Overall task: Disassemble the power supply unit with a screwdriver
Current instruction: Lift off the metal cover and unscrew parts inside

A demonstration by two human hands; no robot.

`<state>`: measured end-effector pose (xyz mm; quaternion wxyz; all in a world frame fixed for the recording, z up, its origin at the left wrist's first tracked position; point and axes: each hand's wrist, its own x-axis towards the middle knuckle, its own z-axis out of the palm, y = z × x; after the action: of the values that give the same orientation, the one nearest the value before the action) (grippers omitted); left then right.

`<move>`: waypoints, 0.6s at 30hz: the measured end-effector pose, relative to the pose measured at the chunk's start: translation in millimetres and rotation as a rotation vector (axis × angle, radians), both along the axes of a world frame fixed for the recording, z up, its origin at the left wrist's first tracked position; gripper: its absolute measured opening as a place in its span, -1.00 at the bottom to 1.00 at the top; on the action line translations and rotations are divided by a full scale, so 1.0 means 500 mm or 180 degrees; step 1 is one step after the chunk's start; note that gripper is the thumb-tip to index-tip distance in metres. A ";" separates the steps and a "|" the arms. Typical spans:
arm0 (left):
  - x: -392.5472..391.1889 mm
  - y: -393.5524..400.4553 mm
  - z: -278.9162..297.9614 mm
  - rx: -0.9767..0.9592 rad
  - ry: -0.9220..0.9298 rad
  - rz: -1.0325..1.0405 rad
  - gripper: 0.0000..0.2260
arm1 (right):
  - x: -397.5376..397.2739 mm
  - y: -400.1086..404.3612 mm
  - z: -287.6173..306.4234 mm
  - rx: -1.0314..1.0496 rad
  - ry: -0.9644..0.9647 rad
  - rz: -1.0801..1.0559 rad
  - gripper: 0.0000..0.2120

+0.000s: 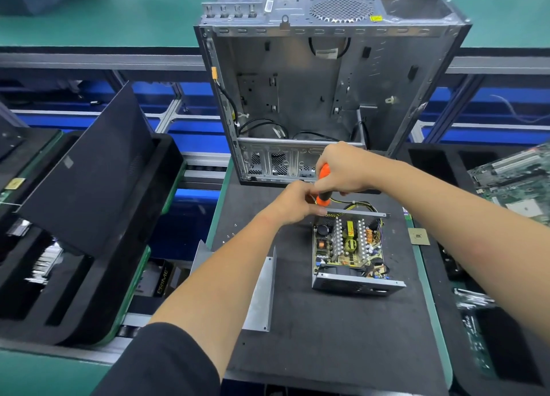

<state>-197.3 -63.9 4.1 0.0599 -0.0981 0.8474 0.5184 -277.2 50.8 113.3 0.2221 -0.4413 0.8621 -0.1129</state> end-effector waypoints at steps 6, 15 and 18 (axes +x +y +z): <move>-0.003 0.000 0.009 0.0007 -0.0110 0.0069 -0.92 | 0.003 -0.005 0.002 0.0013 -0.0004 0.0003 -0.80; -0.016 -0.004 0.010 -0.0006 -0.0123 0.0020 -0.90 | -0.015 -0.014 0.003 0.0300 -0.0172 0.0006 -0.84; -0.010 -0.007 0.012 0.0229 -0.0133 -0.0034 -0.93 | -0.024 -0.015 0.015 0.0436 -0.0352 0.0169 -0.86</move>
<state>-202.3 -67.6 10.0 0.0839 -0.1021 0.8272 0.5461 -289.4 43.2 120.6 0.3020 -0.4408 0.8422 -0.0719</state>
